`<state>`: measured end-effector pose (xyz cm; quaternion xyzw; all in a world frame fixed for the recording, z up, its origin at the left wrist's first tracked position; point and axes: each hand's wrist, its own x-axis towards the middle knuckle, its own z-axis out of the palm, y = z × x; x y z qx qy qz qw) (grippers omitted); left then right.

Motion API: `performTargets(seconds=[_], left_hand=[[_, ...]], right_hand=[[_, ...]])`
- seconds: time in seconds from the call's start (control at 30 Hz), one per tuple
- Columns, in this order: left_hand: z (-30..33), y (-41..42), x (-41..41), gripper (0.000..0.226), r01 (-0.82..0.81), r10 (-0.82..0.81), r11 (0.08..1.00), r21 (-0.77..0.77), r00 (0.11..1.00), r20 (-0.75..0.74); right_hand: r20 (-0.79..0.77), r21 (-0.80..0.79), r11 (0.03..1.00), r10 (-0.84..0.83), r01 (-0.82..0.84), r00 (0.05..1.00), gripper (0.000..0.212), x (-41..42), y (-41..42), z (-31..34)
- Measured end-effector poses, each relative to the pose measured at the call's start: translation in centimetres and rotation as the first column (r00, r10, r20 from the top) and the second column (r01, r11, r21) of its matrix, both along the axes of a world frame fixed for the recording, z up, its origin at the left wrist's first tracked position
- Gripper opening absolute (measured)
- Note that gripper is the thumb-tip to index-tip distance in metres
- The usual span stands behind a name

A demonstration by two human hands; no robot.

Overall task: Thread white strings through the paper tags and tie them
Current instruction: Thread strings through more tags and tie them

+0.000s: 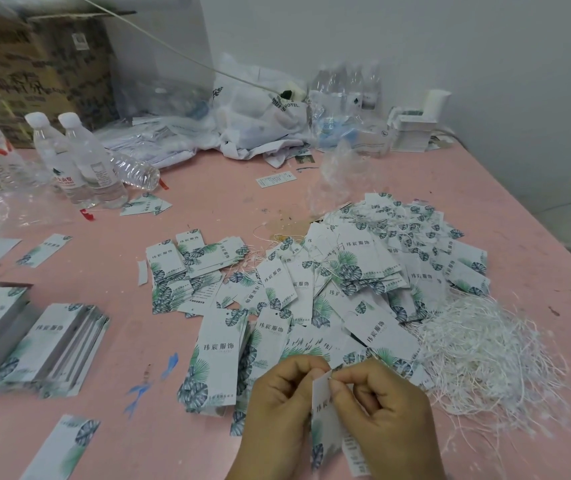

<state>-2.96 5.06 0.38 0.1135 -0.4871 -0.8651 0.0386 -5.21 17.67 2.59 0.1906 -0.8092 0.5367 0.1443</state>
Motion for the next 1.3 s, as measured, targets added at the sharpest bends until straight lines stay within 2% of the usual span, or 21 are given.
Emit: performTargets(seconds=[0.07, 0.17, 0.23, 0.37, 0.47, 0.6, 0.67, 0.73, 0.77, 0.83, 0.93, 0.97, 1.03, 1.1, 1.23, 1.3], left_hand=[[0.2, -0.1, 0.0, 0.023, -0.014, 0.014, 1.000, -0.008, 1.000, 0.009], [0.6, -0.5, -0.3, 0.011, -0.078, 0.078, 0.995, 0.060, 0.997, 0.001], [0.6, -0.9, -0.5, 0.014, -0.124, 0.125, 0.987, 0.101, 0.992, -0.005], [0.0, -0.9, -0.5, 0.015, -0.195, 0.202, 0.966, 0.172, 0.979, -0.026], [-0.1, -1.2, -0.6, 0.015, -0.217, 0.229, 0.952, 0.218, 0.973, -0.031], [0.3, -1.5, -0.7, 0.012, -0.208, 0.229, 0.913, 0.352, 0.973, -0.019], [0.4, -1.4, -0.8, 0.018, -0.208, 0.233, 0.886, 0.414, 0.972, -0.009], [0.6, -1.4, -0.8, 0.019, -0.208, 0.236, 0.867, 0.453, 0.972, -0.005], [0.7, -1.5, -0.9, 0.016, -0.202, 0.229, 0.868, 0.454, 0.973, -0.003], [0.9, -1.4, -0.9, 0.014, -0.174, 0.193, 0.878, 0.446, 0.981, 0.004], [1.1, -1.2, -0.8, 0.018, -0.128, 0.130, 0.873, 0.470, 0.991, 0.028], [1.2, -1.1, -0.7, 0.016, -0.120, 0.115, 0.866, 0.485, 0.993, 0.042], [1.2, -1.2, -0.6, 0.010, -0.117, 0.092, 0.838, 0.533, 0.993, 0.073], [1.3, -1.4, -0.5, 0.009, -0.108, 0.071, 0.807, 0.580, 0.994, 0.086], [1.9, -1.8, -0.5, 0.049, -0.065, 0.031, 0.773, 0.632, 0.997, 0.064], [2.1, -1.8, -0.4, 0.055, -0.029, -0.006, 0.770, 0.637, 0.999, 0.053]], right_hand=[[0.125, -0.110, 0.994, 0.041, -0.028, 0.991, 0.011, -0.2, 0.5, 0.1], [0.272, -0.328, 0.944, 0.049, 0.044, 0.961, 0.023, -1.5, 2.3, 0.0], [0.289, -0.462, 0.884, 0.069, 0.076, 0.955, 0.024, -2.4, 3.4, -0.2], [0.293, -0.546, 0.838, 0.196, -0.005, 0.936, 0.026, -2.9, 3.9, -0.7], [0.285, -0.646, 0.760, 0.332, -0.076, 0.899, 0.024, -2.7, 3.7, -0.2], [0.268, -0.725, 0.668, 0.498, -0.168, 0.825, 0.012, -2.4, 3.8, 0.7], [0.227, -0.774, 0.568, 0.662, -0.280, 0.714, 0.011, -2.2, 3.7, 1.0], [0.168, -0.854, 0.379, 0.849, -0.357, 0.501, 0.011, -1.8, 3.6, 1.4], [0.171, -0.866, 0.333, 0.899, -0.374, 0.403, 0.013, -1.5, 3.4, 1.5], [0.214, -0.850, 0.320, 0.935, -0.418, 0.281, 0.017, -0.8, 2.8, 2.0], [0.078, -0.900, 0.133, 0.986, -0.414, 0.146, 0.031, 0.2, 1.4, 2.4], [0.072, -0.905, 0.123, 0.988, -0.408, 0.139, 0.031, 0.3, 1.2, 2.4], [0.116, -0.899, 0.171, 0.981, -0.403, 0.157, 0.026, 0.0, 1.5, 2.0], [0.168, -0.893, 0.249, 0.958, -0.376, 0.234, 0.017, -0.7, 2.1, 1.6], [0.193, -0.911, 0.318, 0.892, -0.262, 0.410, 0.009, -2.0, 3.3, 1.9], [0.234, -0.893, 0.393, 0.822, -0.219, 0.520, 0.015, -2.5, 3.9, 2.2]])
